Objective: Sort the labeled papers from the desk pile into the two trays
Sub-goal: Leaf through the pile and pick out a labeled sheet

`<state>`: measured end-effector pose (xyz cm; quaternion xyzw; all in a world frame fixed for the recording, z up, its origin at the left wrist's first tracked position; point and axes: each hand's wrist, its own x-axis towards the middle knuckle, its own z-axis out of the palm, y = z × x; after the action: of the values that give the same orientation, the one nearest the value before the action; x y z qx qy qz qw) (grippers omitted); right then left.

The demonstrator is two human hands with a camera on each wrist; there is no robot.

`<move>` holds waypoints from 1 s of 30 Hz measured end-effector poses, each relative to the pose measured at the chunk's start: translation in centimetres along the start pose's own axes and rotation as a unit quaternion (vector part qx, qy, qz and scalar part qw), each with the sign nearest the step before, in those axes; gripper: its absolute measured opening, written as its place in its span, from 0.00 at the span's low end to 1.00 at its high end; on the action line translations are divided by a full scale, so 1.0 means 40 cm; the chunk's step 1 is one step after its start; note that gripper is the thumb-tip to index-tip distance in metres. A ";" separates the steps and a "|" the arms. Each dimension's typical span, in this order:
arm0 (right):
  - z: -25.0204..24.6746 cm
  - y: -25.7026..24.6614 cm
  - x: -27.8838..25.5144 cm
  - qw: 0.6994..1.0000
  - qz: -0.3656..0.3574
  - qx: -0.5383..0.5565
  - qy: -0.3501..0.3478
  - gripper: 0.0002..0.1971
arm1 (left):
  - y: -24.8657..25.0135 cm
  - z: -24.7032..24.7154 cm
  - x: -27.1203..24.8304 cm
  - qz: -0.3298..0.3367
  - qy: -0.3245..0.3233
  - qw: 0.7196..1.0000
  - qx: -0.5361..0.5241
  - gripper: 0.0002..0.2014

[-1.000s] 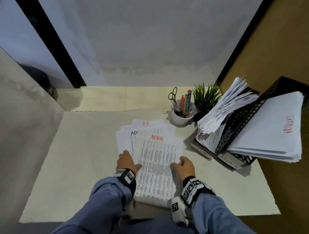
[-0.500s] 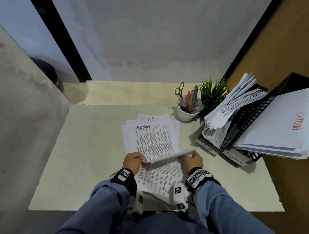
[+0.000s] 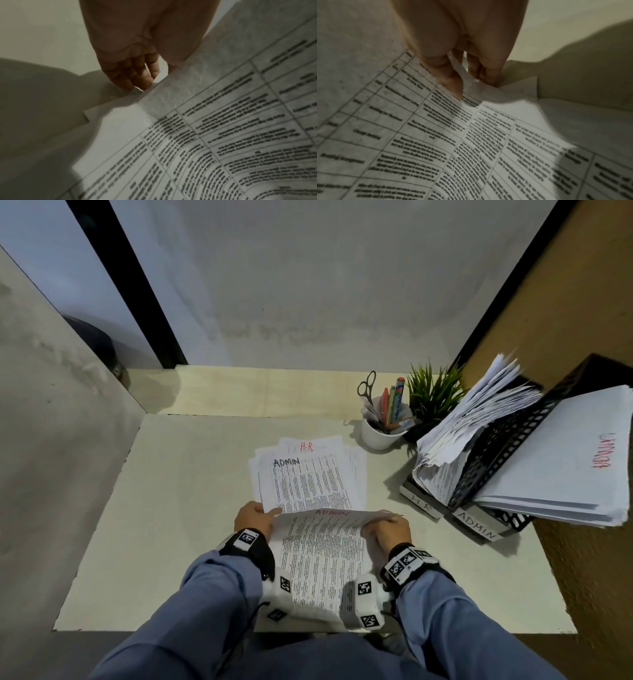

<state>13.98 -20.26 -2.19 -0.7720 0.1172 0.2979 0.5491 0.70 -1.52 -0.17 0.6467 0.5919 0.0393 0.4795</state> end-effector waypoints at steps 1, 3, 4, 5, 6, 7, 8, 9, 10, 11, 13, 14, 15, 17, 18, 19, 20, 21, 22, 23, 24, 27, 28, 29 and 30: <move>0.001 -0.002 -0.006 1.000 0.001 0.002 0.001 0.18 | 0.001 -0.004 -0.004 0.022 0.006 1.000 0.007 0.02; -0.002 -0.006 -0.008 1.000 0.011 0.002 0.001 0.17 | 0.004 -0.011 -0.011 0.067 0.031 0.996 0.042 0.04; -0.001 -0.007 -0.010 1.000 0.014 0.007 0.006 0.16 | 0.004 -0.014 -0.013 0.085 0.041 0.994 0.051 0.05; -0.001 -0.008 -0.009 1.000 0.012 0.021 0.010 0.16 | 0.001 -0.018 -0.009 0.101 0.044 0.992 0.053 0.05; 0.002 -0.004 -0.006 0.999 0.011 0.043 0.013 0.16 | -0.002 -0.023 -0.006 0.120 0.045 0.990 0.052 0.06; 0.004 -0.002 -0.003 0.998 0.015 0.058 0.012 0.18 | -0.005 -0.027 0.002 0.136 0.040 0.989 0.051 0.07; 0.007 0.003 0.000 0.997 0.026 0.073 0.011 0.19 | -0.006 -0.035 0.006 0.149 0.030 0.987 0.046 0.08; 0.009 -0.001 -0.006 0.996 0.036 0.079 0.009 0.19 | -0.003 -0.042 0.007 0.163 0.022 0.986 0.032 0.09; 0.008 -0.007 -0.009 0.996 0.045 0.083 0.007 0.18 | 0.001 -0.048 0.004 0.173 0.014 0.985 0.013 0.09; 0.005 -0.014 -0.015 0.996 0.047 0.078 0.003 0.16 | 0.005 -0.053 -0.001 0.178 0.007 0.984 -0.007 0.08; -0.002 -0.032 -0.025 0.996 0.047 0.074 -0.005 0.15 | 0.012 -0.053 -0.008 0.173 -0.001 0.983 -0.055 0.09; -0.004 -0.034 -0.025 0.996 0.046 0.071 -0.008 0.15 | 0.012 -0.051 -0.007 0.169 -0.003 0.983 -0.076 0.11; -0.005 -0.034 -0.023 0.997 0.045 0.067 -0.010 0.13 | 0.012 -0.047 -0.005 0.159 -0.006 0.983 -0.090 0.12; -0.008 -0.032 -0.012 0.996 0.040 0.076 -0.015 0.14 | 0.021 -0.039 -0.012 0.126 -0.017 0.985 -0.118 0.13; -0.008 -0.028 -0.006 0.995 0.036 0.087 -0.017 0.14 | 0.025 -0.034 -0.015 0.106 -0.027 0.984 -0.141 0.13; -0.009 -0.033 -0.005 0.996 0.029 0.086 -0.016 0.13 | 0.030 -0.029 -0.018 0.092 -0.039 0.980 -0.173 0.13; -0.010 -0.041 -0.008 0.996 0.022 0.080 -0.011 0.12 | 0.036 -0.024 -0.021 0.078 -0.053 0.975 -0.203 0.12; -0.012 -0.060 -0.016 0.997 0.014 0.078 -0.006 0.13 | 0.043 -0.024 -0.025 0.065 -0.070 0.969 -0.228 0.10; -0.013 -0.081 -0.024 0.997 0.011 0.082 0.001 0.16 | 0.053 -0.024 -0.031 0.056 -0.092 0.963 -0.246 0.10; -0.012 -0.101 -0.029 0.996 0.004 0.093 0.006 0.20 | 0.059 -0.023 -0.032 0.045 -0.123 0.958 -0.257 0.13; -0.010 -0.121 -0.035 0.994 -0.006 0.108 0.001 0.24 | 0.071 -0.026 -0.040 0.041 -0.153 0.952 -0.262 0.22; 0.003 -0.186 -0.070 0.982 -0.044 0.173 -0.068 0.19 | 0.123 -0.032 -0.083 0.096 -0.186 0.940 -0.269 0.19; 0.005 -0.210 -0.091 0.980 -0.077 0.170 -0.070 0.14 | 0.137 -0.036 -0.096 0.111 -0.183 0.936 -0.279 0.12; 0.006 -0.236 -0.113 0.979 -0.125 0.150 -0.060 0.11 | 0.155 -0.045 -0.111 0.130 -0.172 0.933 -0.287 0.09; 0.002 -0.260 -0.135 0.974 -0.180 0.131 -0.050 0.10 | 0.170 -0.056 -0.122 0.152 -0.148 0.936 -0.282 0.09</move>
<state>14.95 -17.14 9.08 -0.6857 -0.0131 0.2140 0.6956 2.83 -3.07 8.09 0.5657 0.3734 0.1803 0.7128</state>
